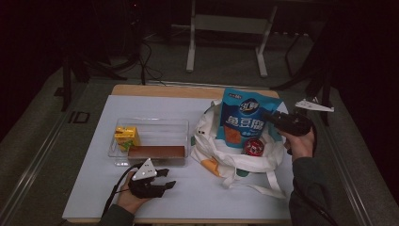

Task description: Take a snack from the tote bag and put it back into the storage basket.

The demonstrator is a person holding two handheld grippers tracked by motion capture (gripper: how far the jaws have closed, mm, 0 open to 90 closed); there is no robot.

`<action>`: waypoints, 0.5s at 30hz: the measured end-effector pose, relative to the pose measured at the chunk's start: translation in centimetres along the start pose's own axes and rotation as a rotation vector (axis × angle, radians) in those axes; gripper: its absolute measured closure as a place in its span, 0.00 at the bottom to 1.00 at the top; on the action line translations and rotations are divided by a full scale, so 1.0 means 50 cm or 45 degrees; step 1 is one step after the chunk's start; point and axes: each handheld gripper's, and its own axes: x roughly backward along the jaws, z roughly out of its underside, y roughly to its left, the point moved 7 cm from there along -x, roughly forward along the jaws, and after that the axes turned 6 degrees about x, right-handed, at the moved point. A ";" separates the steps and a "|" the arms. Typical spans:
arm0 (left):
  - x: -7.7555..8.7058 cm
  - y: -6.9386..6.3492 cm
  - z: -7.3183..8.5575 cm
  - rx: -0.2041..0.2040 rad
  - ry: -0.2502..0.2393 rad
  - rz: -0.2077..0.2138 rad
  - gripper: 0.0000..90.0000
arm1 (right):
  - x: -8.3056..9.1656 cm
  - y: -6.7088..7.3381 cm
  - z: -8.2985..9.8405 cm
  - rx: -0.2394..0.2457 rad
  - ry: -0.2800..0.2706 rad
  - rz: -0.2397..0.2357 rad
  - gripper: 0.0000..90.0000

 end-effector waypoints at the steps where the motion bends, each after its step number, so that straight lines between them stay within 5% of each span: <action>1: 0.000 0.000 0.000 0.000 0.001 0.001 0.50 | 0.002 0.002 0.001 0.001 -0.005 0.000 0.64; 10: -0.001 0.001 0.001 0.010 0.010 0.005 0.49 | 0.012 0.022 0.005 0.045 -0.008 -0.014 0.64; 15: -0.002 0.000 0.001 0.007 0.012 0.008 0.49 | 0.000 0.006 0.006 -0.001 0.030 -0.007 0.61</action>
